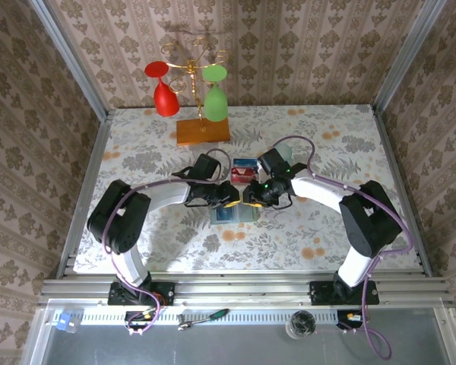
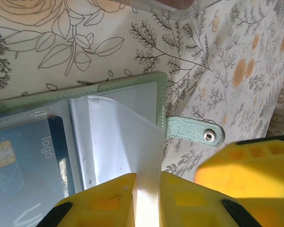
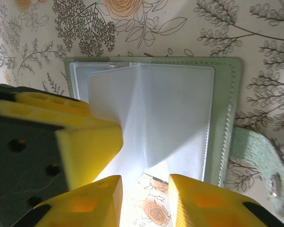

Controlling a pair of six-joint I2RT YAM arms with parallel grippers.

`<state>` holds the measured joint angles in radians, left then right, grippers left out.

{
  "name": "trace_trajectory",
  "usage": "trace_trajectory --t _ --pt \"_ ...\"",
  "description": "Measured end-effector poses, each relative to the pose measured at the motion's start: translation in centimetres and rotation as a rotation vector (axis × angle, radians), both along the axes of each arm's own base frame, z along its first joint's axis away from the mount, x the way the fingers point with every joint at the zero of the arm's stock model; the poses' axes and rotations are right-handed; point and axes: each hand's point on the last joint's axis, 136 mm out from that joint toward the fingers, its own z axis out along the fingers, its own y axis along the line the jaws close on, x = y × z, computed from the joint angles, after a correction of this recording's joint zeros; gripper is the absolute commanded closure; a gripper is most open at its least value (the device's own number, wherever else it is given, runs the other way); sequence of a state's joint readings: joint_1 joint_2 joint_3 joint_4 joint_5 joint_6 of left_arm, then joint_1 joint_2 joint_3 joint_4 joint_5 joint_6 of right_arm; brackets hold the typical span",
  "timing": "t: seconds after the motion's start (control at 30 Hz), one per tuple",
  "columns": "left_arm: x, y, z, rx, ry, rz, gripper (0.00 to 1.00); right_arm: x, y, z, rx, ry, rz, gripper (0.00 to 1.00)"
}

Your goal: Take the credit cards out of the card holder

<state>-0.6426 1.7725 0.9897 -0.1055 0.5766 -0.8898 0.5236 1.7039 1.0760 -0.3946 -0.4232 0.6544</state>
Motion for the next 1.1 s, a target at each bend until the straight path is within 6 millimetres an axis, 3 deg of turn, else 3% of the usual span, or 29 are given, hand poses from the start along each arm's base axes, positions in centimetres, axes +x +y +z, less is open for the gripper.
trace_trajectory --t 0.47,0.73,1.1 --pt "0.3 -1.1 -1.4 0.014 0.030 -0.017 0.74 -0.3 -1.5 0.1 -0.003 -0.005 -0.030 0.68" --pt "1.6 -2.4 0.2 -0.027 0.007 -0.031 0.72 -0.2 -1.6 0.5 -0.006 -0.021 -0.035 0.66" --pt "1.9 -2.8 0.0 -0.029 0.020 -0.035 0.75 0.0 -1.8 0.5 -0.013 -0.024 -0.045 0.66"
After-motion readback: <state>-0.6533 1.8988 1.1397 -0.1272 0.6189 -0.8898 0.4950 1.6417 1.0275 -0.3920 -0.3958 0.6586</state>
